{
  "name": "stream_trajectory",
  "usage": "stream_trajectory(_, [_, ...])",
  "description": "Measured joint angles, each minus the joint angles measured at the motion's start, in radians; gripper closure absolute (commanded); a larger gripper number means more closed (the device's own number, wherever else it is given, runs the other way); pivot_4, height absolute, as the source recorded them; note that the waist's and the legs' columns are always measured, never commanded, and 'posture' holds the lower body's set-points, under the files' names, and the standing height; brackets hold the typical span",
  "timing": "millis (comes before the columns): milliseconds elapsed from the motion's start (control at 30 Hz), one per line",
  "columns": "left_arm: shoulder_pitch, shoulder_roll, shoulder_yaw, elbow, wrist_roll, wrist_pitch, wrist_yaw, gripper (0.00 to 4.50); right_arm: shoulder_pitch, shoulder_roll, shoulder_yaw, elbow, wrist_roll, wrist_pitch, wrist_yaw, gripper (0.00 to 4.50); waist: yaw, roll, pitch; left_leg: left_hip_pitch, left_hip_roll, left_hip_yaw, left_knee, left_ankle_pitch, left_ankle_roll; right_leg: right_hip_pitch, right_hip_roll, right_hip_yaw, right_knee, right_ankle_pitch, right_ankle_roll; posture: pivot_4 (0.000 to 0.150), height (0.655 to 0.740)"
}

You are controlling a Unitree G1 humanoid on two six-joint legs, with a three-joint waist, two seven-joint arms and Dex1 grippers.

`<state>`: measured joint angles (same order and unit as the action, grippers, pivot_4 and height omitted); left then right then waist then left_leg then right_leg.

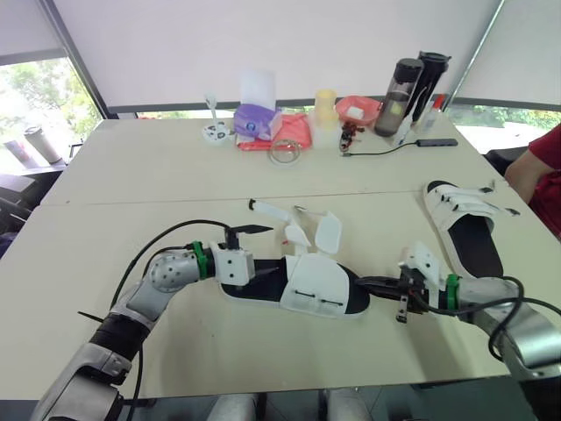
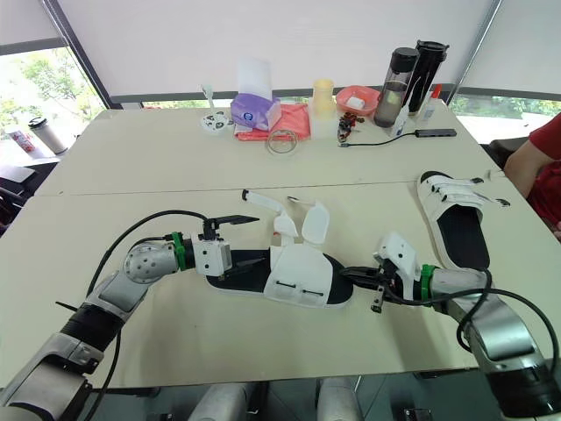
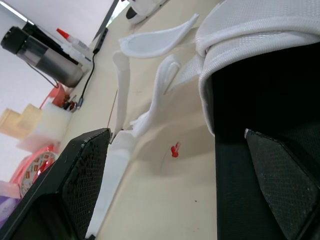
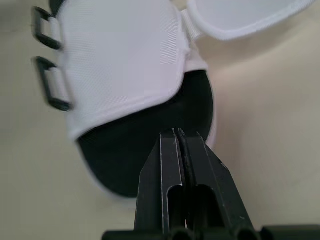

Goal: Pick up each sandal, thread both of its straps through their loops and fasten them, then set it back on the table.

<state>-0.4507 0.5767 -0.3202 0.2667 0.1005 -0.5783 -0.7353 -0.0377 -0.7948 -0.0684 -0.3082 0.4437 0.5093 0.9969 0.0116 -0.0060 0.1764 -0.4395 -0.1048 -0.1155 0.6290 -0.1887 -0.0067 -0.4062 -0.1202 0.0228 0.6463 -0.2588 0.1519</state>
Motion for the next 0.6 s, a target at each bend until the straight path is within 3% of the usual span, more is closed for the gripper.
stream_trajectory(167, [0.005, -0.003, 0.002, -0.002, 0.001, 0.001, 0.003, 0.00, 0.029, 0.007, -0.012, -0.119, 0.061, 0.074, -0.029, 4.46, 0.001, 0.000, 0.000, 0.000, 0.000, 0.000, 0.000, 0.000, 0.000, 0.000, 0.000, 0.000, -0.001, 0.000, 0.000, 0.150, 0.7400])
stream_trajectory(400, [0.004, -0.020, 0.002, 0.000, 0.010, 0.004, 0.010, 0.00, 0.013, 0.040, 0.085, -0.097, 0.009, 0.052, -0.061, 4.46, 0.002, 0.000, 0.000, 0.000, 0.000, 0.000, 0.000, 0.000, 0.000, 0.001, 0.000, 0.000, -0.001, 0.000, 0.000, 0.150, 0.7400])
stream_trajectory(600, [0.008, -0.018, 0.005, -0.005, 0.018, 0.006, 0.018, 0.00, 0.005, 0.019, -0.002, -0.066, 0.038, 0.059, -0.067, 4.46, 0.002, 0.000, 0.000, 0.000, 0.000, 0.000, 0.000, 0.000, 0.000, 0.001, 0.000, 0.000, -0.001, 0.000, 0.000, 0.150, 0.7400])
